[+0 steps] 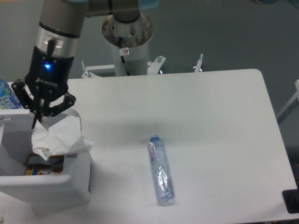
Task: Place the trash in the trash can
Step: 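Carry the tissue over the white bin and open the gripper, then move the open gripper over the clear plastic water bottle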
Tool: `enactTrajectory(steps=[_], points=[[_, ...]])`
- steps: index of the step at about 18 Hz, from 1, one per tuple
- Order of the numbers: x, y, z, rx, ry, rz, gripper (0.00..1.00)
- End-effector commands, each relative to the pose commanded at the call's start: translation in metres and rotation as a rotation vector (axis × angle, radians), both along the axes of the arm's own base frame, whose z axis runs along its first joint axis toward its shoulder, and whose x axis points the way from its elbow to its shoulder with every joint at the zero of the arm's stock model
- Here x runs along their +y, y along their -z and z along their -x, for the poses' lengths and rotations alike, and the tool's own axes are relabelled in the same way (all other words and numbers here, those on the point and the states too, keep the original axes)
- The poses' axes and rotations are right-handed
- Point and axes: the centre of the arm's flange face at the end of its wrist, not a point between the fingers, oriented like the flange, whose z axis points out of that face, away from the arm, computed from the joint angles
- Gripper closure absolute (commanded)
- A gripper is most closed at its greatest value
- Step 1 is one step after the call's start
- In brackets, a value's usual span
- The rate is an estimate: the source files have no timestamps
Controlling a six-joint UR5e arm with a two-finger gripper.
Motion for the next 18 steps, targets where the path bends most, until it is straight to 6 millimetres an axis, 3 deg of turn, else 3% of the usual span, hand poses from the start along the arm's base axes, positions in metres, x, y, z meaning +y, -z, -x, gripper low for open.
enactTrajectory(steps=[2, 3, 4, 5, 12, 18], points=[[0.003, 0.005, -0.006, 0.003, 0.019, 0.004, 0.64], [0.004, 0.003, -0.006, 0.008, 0.024, 0.001, 0.32], [0.004, 0.004, -0.006, 0.017, 0.036, 0.0, 0.06], [0.004, 0.003, -0.006, 0.025, 0.044, -0.003, 0.0], [0.004, -0.012, 0.001, 0.031, 0.02, -0.023, 0.0], [-0.021, -0.019, 0.086, -0.016, -0.191, -0.025, 0.0]])
